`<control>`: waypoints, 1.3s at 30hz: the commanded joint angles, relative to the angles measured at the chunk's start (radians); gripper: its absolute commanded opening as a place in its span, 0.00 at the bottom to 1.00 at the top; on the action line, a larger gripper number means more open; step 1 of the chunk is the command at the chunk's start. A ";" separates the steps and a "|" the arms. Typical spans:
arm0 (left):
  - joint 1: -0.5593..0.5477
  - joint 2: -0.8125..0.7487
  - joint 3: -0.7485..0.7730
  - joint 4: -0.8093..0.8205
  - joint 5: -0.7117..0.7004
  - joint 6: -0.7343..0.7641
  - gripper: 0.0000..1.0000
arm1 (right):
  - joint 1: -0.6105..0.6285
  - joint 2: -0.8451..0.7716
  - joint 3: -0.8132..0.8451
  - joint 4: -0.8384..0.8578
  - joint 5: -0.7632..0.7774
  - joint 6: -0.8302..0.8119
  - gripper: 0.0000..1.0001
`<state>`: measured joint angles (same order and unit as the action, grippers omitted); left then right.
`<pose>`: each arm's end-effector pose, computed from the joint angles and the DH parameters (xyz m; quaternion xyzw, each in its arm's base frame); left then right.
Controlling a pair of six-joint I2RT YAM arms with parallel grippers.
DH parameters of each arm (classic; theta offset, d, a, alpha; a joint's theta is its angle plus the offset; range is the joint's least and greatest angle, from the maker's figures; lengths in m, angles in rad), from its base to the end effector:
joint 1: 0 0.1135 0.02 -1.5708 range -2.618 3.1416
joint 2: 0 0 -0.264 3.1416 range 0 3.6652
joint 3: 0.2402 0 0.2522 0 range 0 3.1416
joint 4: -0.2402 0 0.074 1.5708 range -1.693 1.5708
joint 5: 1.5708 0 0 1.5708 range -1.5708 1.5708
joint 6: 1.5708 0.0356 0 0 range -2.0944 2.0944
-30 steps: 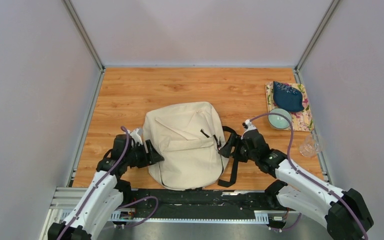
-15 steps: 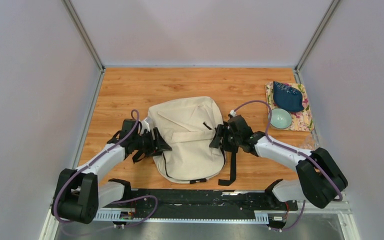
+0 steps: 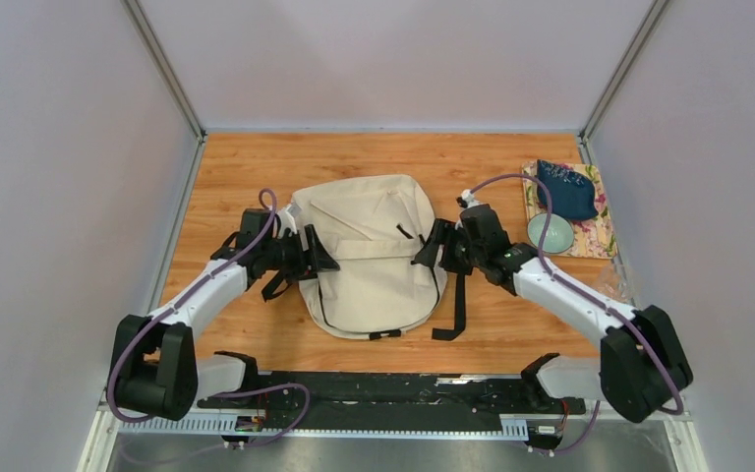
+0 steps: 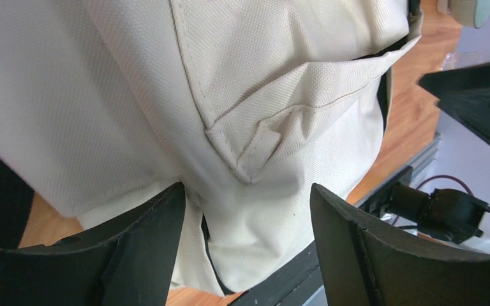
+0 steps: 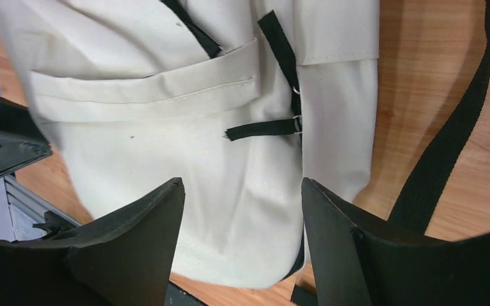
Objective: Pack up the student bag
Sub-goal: Adjust the student bag at the center of the board, then reset both arms
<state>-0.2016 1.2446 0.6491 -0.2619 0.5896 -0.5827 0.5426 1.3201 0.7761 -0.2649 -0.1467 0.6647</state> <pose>0.2308 -0.0674 0.1975 -0.0702 0.8996 -0.3793 0.2047 0.2290 0.1442 0.2148 0.0293 0.9258 0.2665 0.2667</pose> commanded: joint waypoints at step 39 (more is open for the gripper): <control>-0.001 -0.632 -0.078 -0.470 -0.840 0.078 0.83 | -0.004 -0.599 -0.137 -0.108 0.622 -0.405 0.93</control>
<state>-0.2024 0.6395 0.5701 -0.7170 -0.2199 -0.5388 0.5400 0.6922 0.5549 -0.4080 0.4103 0.3199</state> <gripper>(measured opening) 0.826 0.925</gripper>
